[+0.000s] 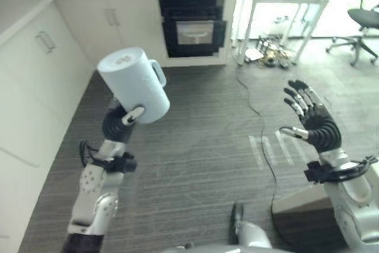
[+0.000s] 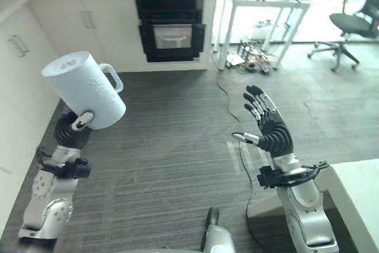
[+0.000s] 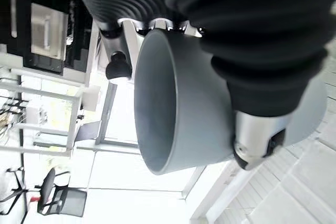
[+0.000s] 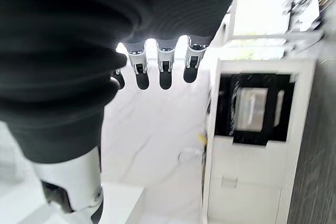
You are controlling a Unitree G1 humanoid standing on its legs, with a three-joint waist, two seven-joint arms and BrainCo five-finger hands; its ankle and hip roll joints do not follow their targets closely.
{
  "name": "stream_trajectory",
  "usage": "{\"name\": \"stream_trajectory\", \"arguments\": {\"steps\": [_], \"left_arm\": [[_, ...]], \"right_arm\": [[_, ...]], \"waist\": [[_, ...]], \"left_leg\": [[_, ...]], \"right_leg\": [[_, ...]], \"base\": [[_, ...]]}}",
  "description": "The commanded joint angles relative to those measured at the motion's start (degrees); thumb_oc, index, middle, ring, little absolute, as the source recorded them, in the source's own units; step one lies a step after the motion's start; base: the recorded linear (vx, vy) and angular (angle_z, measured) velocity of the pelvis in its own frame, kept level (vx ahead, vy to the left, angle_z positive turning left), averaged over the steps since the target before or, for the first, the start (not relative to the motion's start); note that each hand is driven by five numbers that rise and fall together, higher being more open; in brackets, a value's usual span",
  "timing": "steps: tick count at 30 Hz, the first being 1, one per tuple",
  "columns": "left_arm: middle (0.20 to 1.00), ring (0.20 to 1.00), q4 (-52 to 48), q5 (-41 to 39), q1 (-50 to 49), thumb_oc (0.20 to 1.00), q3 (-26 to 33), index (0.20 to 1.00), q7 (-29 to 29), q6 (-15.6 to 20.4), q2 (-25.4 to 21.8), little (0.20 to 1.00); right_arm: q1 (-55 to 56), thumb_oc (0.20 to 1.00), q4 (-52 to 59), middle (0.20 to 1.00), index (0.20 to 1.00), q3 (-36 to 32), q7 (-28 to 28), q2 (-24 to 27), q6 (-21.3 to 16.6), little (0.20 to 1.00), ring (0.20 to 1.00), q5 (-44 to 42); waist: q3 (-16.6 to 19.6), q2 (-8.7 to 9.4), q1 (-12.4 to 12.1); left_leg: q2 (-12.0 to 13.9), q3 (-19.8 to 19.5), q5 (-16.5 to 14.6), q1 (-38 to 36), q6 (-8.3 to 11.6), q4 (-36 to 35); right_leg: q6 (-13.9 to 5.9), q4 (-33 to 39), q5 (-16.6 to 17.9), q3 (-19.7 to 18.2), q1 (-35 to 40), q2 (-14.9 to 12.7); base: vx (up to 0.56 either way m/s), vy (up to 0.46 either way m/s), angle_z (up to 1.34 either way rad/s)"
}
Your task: Place the dishes in the dishwasher.
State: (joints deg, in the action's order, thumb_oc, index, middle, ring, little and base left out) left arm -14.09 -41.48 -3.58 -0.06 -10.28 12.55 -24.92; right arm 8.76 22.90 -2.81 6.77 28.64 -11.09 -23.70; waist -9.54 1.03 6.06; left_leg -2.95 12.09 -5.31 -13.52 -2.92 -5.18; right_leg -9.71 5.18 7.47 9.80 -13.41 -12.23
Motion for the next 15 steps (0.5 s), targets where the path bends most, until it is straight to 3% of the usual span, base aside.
{"name": "stream_trajectory", "arguments": {"steps": [1,4,7,8,9,10,11,13,15], "left_arm": [[0.200,0.200,-7.9,0.3,0.9,0.200,2.2,0.200,-1.0,4.8,-2.5,0.200],[0.200,0.200,-8.2,-0.3,1.1,0.200,2.1,0.200,-0.9,4.9,-2.7,0.200],[0.200,0.200,-8.4,-2.1,2.3,0.200,1.9,0.200,-1.0,3.9,-2.1,0.200],[0.200,0.200,-8.7,-2.3,2.1,0.200,2.1,0.200,-1.4,4.2,-1.4,0.200],[0.200,0.200,-8.8,-2.3,2.0,0.200,2.2,0.200,-1.2,4.3,-1.2,0.200],[0.200,0.200,-9.0,-2.7,1.2,0.200,2.3,0.200,-1.6,4.7,-0.5,0.200],[0.200,0.200,-8.9,-2.8,0.7,0.200,2.4,0.200,-2.3,5.1,0.1,0.200],[0.200,0.200,-8.5,-2.5,-0.3,0.200,2.5,0.200,-3.6,6.1,0.9,0.200],[0.200,0.200,-8.4,-2.9,-1.0,0.200,2.5,0.200,-3.5,7.1,1.3,0.200]], "right_arm": [[0.7,1.000,3.3,1.000,1.000,-2.5,0.4,1.2,-5.8,1.000,1.000,-2.6],[0.5,1.000,3.2,1.000,1.000,-2.8,0.0,1.6,-5.9,1.000,1.000,-2.7],[-2.2,1.000,3.5,1.000,1.000,-1.9,-1.3,2.4,-3.4,1.000,1.000,-3.4],[-2.6,1.000,3.8,1.000,1.000,-1.4,-1.1,2.3,-2.6,1.000,1.000,-1.5],[-2.6,1.000,3.7,1.000,1.000,-1.3,-1.1,2.4,-2.5,1.000,1.000,-1.3],[-3.1,1.000,3.0,1.000,1.000,-0.9,-0.9,2.5,-2.3,1.000,1.000,-1.3],[-3.2,1.000,2.6,1.000,1.000,-0.8,-0.7,2.3,-2.5,1.000,1.000,-0.7],[-3.9,1.000,2.0,1.000,1.000,-0.4,-0.7,1.8,-2.7,1.000,1.000,0.0],[-5.9,1.000,1.1,1.000,1.000,0.5,-0.8,1.9,-2.2,1.000,1.000,1.1]], "waist": [[-1.3,-0.51,1.1],[-0.2,-0.40,1.6],[2.0,-1.43,1.9],[3.0,-2.70,1.7],[3.1,-2.83,1.6],[2.6,-2.48,0.8],[2.0,-2.03,0.2],[0.5,-0.72,-1.2],[-0.9,-0.33,-2.5]], "left_leg": [[2.6,-5.6,-1.6,-1.0,1.70,0.2],[3.0,-6.5,-2.8,-4.0,1.99,0.2],[5.3,-7.7,-2.2,-7.1,4.49,2.5],[7.3,-7.5,5.9,-4.6,7.81,11.8],[7.6,-7.5,6.9,-3.6,8.37,14.2],[7.8,-5.9,11.8,1.7,10.48,25.6],[8.0,-4.8,13.8,6.4,11.28,30.8],[8.6,-2.3,12.8,14.0,10.79,36.2],[9.3,0.9,10.8,17.1,9.62,32.6]], "right_leg": [[-0.34,-0.2,4.4,-1.3,2.8,4.2],[-0.02,-0.2,4.9,-1.6,5.5,4.6],[1.88,-0.2,4.3,-1.2,7.6,6.4],[4.10,-0.2,2.2,-0.8,9.4,8.5],[4.57,-0.2,1.7,-0.5,9.8,8.7],[6.37,-0.2,-0.3,0.2,12.8,9.0],[7.23,-0.2,-1.2,0.7,14.7,8.8],[7.50,-0.2,-2.2,2.4,17.4,7.3],[6.99,-0.2,-3.5,3.3,19.2,6.2]], "base": [[0.48,-0.316,0.22],[0.46,-0.328,0.66],[0.46,-0.385,0.45],[0.38,-0.407,0.17],[0.42,-0.493,0.16],[0.27,-0.326,0.14],[0.31,-0.367,0.00],[0.23,-0.187,-0.15],[0.24,-0.011,-0.09]]}}
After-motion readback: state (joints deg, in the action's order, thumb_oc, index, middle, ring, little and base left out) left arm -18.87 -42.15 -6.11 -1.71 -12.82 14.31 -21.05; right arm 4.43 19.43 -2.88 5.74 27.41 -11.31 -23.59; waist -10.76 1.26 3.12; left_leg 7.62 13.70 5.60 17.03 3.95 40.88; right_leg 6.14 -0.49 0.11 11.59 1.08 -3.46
